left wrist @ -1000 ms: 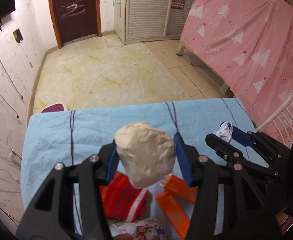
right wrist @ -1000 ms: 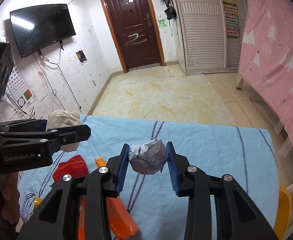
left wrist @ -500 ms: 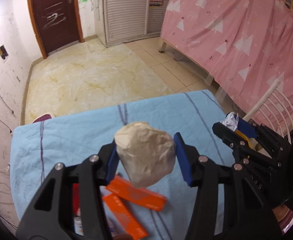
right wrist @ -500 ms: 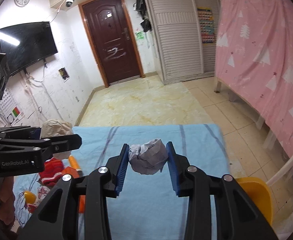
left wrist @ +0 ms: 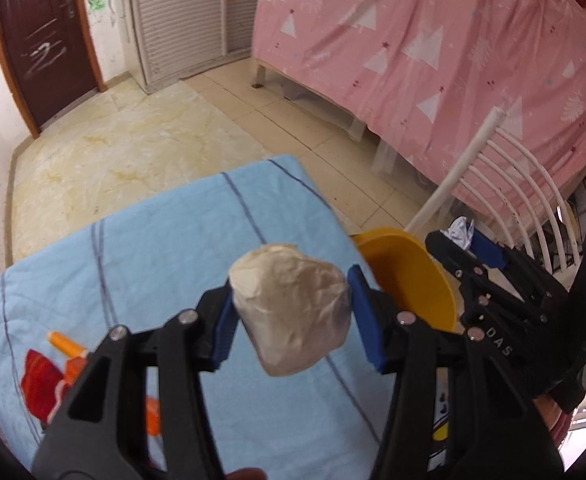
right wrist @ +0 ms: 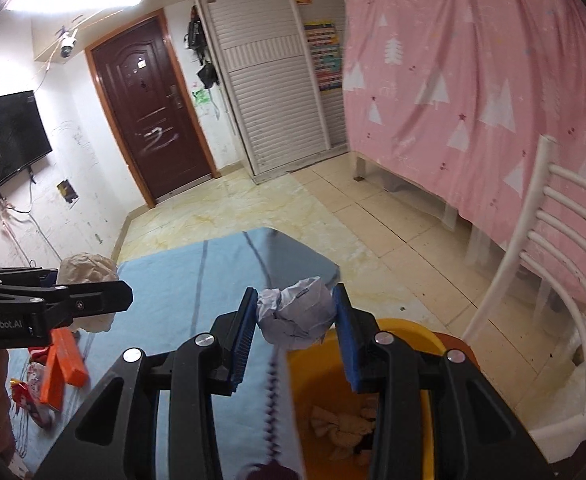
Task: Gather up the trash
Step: 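Carry the paper and cream ball over the yellow bucket with both grippers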
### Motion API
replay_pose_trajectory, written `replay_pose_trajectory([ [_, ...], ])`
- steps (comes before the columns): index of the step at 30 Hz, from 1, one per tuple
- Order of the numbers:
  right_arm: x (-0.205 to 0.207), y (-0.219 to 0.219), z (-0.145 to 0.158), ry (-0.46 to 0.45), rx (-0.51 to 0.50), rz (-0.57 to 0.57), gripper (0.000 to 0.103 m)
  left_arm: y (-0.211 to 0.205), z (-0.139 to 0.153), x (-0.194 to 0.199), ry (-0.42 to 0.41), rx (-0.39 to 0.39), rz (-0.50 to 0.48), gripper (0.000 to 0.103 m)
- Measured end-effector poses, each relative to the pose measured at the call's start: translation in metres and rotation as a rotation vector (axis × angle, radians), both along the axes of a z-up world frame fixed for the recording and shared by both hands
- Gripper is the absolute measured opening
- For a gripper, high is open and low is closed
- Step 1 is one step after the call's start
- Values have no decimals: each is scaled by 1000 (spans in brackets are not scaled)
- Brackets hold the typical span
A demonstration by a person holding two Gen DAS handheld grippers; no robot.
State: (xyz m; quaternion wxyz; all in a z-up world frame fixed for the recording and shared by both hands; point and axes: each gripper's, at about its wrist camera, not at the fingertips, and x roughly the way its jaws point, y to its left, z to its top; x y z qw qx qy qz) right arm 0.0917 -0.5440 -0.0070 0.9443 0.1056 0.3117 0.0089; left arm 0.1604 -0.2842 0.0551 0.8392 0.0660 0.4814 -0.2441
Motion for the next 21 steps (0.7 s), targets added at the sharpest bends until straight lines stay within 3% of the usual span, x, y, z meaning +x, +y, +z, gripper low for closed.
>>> replay_pose_trajectory([
  [9, -18, -40, -34, 49, 23, -52, 31, -63, -11, -8, 49, -59, -98, 50],
  [21, -22, -55, -60, 90, 65, -62, 40, -108, -31, -19, 88, -73, -162, 50],
])
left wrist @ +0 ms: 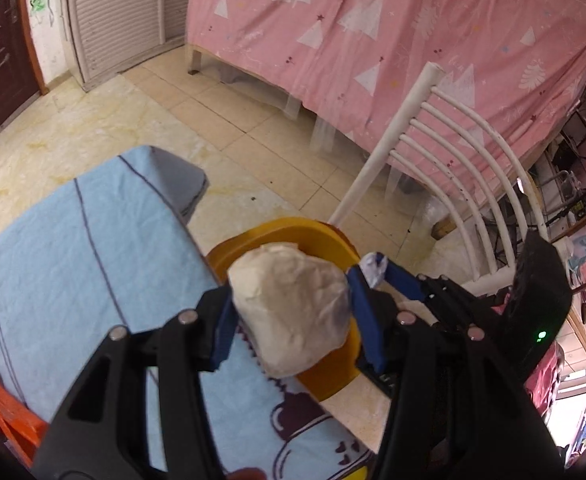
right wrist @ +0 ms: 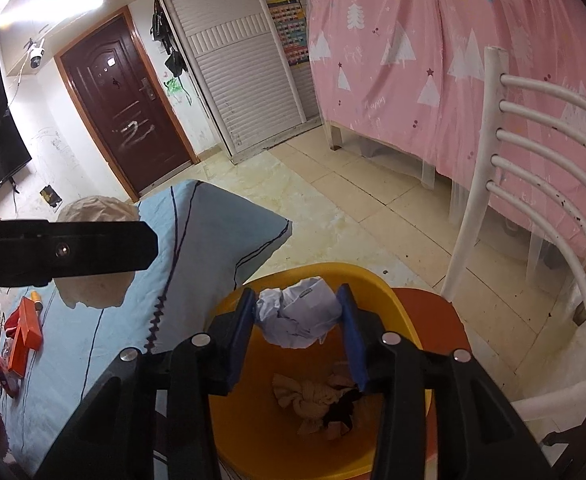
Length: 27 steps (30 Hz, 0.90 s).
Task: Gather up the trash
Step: 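Carry the paper and cream ball over the yellow bucket with both grippers, then open both grippers to drop the paper and ball into the bucket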
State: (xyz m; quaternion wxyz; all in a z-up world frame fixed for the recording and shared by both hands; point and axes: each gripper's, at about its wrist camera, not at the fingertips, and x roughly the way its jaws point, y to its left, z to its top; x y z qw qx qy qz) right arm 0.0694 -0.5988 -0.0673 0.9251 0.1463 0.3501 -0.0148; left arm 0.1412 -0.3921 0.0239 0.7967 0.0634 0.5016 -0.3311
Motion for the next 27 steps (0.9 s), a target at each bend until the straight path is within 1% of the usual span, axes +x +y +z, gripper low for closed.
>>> replay_pose_trajectory([
  [1, -1, -2, -1, -1, 1, -2, 44, -3, 0, 0, 2, -5, -2, 51],
  [2, -2, -3, -1, -2, 3, -6, 47, -2, 1, 1, 4, -8, -4, 54],
  [3, 0, -5, -1, -3, 4, -9, 51, -3, 2, 1, 3, -10, -5, 58],
  [4, -1, -6, -1, -5, 7, -14, 55, -4, 3, 0, -2, -12, -6, 60],
  [6, -6, -7, -2, -6, 9, -21, 57, -5, 4, 0, -3, -15, -7, 61],
  [15, -11, -3, 5, -12, 1, -30, 58, 7, 12, -2, -7, -31, 5, 61],
  [19, -10, 5, 14, -25, -15, -16, 59, 22, 20, -1, -18, -49, 25, 61],
  [21, -10, 13, 22, -37, -25, -3, 59, 35, 29, -3, -30, -68, 38, 62],
  [24, -8, 24, 32, -53, -39, 21, 59, 53, 39, -5, -58, -84, 58, 70],
  [27, -4, 46, 43, -67, -61, 59, 59, 75, 47, -5, -78, -95, 85, 70],
])
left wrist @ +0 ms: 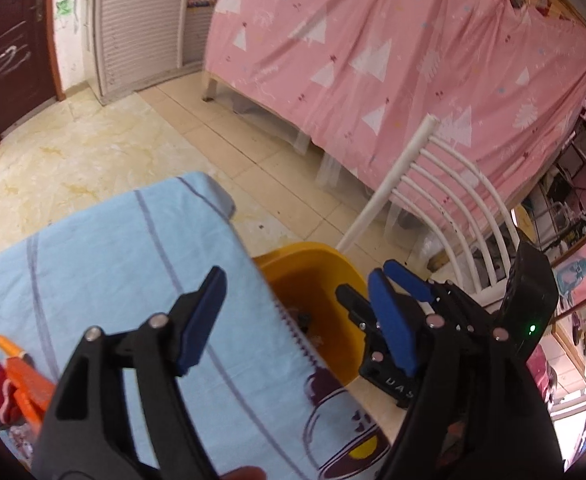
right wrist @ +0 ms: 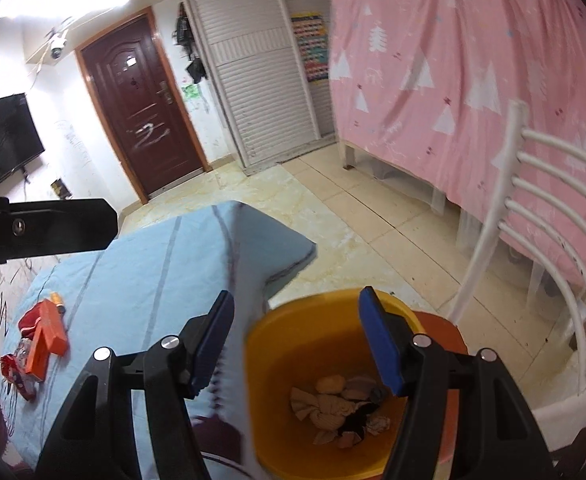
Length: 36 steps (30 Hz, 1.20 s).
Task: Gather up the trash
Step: 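Open both grippers to drop the paper and ball into the bucket, then grasp the orange box with the right gripper while the left grasps the yellow lid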
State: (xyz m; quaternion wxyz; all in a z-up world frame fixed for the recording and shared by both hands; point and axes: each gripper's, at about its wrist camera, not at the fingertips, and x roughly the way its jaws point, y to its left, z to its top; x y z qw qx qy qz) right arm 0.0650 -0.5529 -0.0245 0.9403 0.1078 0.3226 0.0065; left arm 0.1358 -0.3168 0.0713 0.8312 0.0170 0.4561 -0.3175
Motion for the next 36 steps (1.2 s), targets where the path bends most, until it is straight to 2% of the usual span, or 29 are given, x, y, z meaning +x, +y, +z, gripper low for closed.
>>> replay_pose_trajectory([
  [7, 10, 42, 16, -14, -31, 74, 59, 48, 12, 1, -28, -8, 62, 71],
  [8, 11, 49, 18, -17, -37, 85, 59, 55, 14, 1, -35, -6, 73, 72],
  [10, 13, 61, 22, -20, -43, 102, 59, 68, 16, 0, -51, -2, 93, 86],
  [15, 20, 86, 27, -19, -66, 143, 60, 103, 23, 1, -75, -9, 144, 87],
  [19, 24, 110, 31, -21, -81, 181, 60, 127, 27, 0, -84, -18, 180, 94],
  [27, 34, 160, 38, -24, -99, 266, 61, 176, 32, -2, -105, -19, 248, 97],
  [36, 42, 225, 37, -18, -117, 388, 66, 243, 32, -9, -126, 4, 357, 97],
])
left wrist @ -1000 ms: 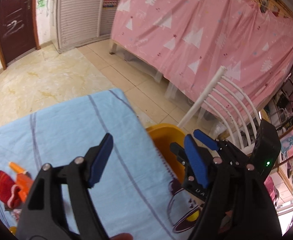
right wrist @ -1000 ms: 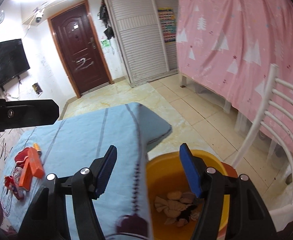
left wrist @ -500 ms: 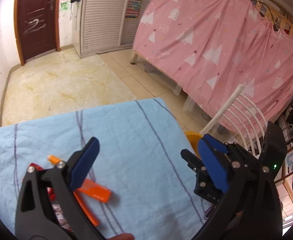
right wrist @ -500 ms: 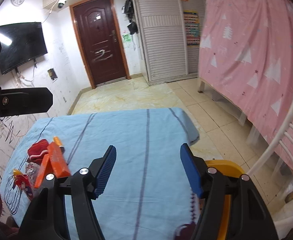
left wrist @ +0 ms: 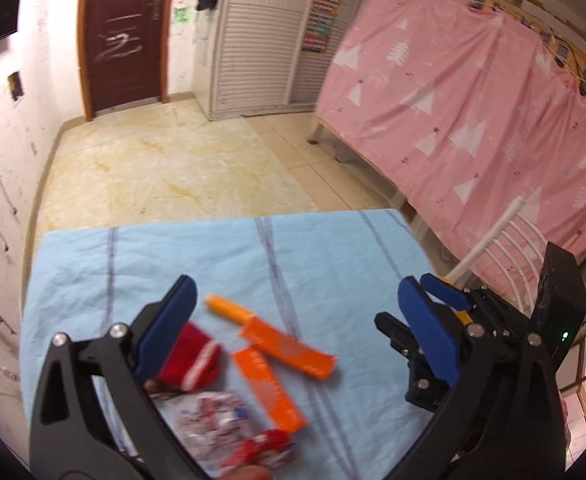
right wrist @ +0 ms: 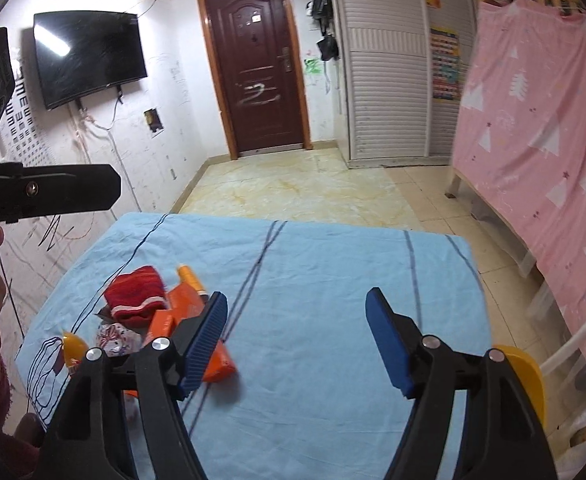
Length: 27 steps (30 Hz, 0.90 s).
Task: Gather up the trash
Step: 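Grasp the orange box with the right gripper while the left grasps the yellow lid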
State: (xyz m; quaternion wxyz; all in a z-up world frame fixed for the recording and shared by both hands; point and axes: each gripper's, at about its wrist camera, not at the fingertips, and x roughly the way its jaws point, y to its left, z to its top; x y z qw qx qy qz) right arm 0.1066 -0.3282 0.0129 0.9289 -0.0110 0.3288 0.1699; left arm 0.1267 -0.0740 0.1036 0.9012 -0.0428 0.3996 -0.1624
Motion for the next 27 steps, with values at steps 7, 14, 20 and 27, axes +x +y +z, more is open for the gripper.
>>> replay_pose_trajectory([
  [7, 7, 37, -11, 35, -28, 53, 67, 48, -15, -7, 20, 44, 58, 97],
  [14, 13, 57, -23, 74, -51, 90, 67, 87, -31, -29, 25, 98, 81, 97],
  [20, 17, 71, -34, 105, -62, 120, 67, 102, -49, -47, 58, 144, 67, 97],
  [27, 21, 78, -42, 129, -73, 129, 67, 110, -78, -64, 114, 146, 12, 97],
])
